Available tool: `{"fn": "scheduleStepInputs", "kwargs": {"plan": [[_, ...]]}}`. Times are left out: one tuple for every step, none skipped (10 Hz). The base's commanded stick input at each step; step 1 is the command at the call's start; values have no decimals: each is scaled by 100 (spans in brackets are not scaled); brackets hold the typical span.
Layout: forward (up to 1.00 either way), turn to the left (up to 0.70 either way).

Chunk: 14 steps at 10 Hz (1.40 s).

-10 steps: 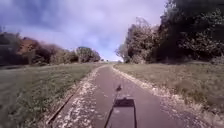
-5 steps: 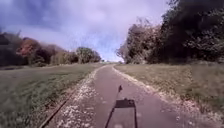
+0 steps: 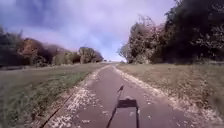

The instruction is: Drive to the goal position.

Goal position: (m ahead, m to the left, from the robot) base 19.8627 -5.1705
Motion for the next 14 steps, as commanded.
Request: {"fn": "scheduleStepInputs", "kwargs": {"plan": [[70,0],[70,0],[70,0],[70,0],[70,0],[70,0],[70,0],[70,0],[70,0],[70,0],[70,0],[70,0],[70,0],[70,0]]}}
